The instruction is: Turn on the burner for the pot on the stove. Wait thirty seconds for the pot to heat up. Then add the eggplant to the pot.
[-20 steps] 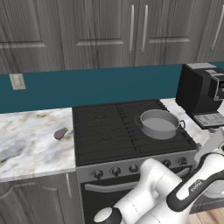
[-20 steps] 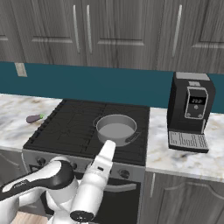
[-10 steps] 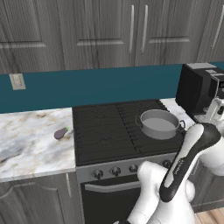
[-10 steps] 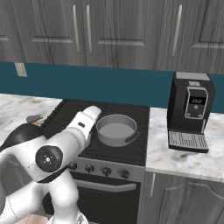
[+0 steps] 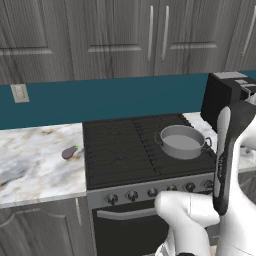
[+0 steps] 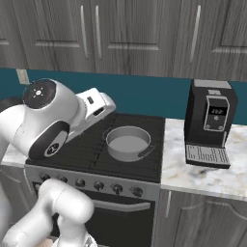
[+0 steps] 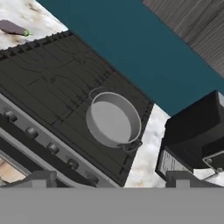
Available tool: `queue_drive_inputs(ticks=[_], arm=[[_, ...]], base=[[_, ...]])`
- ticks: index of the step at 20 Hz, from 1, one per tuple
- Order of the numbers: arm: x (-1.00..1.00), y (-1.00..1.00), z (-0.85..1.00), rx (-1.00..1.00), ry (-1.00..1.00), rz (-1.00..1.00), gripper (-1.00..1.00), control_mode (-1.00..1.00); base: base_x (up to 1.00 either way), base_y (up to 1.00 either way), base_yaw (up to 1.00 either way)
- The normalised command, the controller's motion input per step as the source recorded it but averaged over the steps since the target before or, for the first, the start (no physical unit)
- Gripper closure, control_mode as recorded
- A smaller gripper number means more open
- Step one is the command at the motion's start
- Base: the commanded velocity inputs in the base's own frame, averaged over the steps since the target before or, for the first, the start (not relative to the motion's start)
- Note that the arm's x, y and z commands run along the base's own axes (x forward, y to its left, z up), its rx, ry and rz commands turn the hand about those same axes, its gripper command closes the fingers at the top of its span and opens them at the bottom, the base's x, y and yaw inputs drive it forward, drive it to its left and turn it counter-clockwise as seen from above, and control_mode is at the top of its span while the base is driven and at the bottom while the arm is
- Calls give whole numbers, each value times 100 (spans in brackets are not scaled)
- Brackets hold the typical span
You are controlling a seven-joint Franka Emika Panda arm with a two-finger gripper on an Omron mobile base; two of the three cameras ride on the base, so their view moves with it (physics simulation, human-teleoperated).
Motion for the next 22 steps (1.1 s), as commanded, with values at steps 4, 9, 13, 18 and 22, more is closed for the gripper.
queue_drive_inputs(ticks=[4,9,13,18,22], arm=[[0,23,-11,8,0,0,-100,-100],[0,61,-48,15,0,0,-100,-100],[0,81,-54,7,-4,0,-100,-100],[0,61,-38,0,-20,0,-100,-100],[0,0,0,0,0,0,-100,-100]], base=[[0,0,0],[0,0,0],[0,0,0],[0,0,0],[0,0,0]])
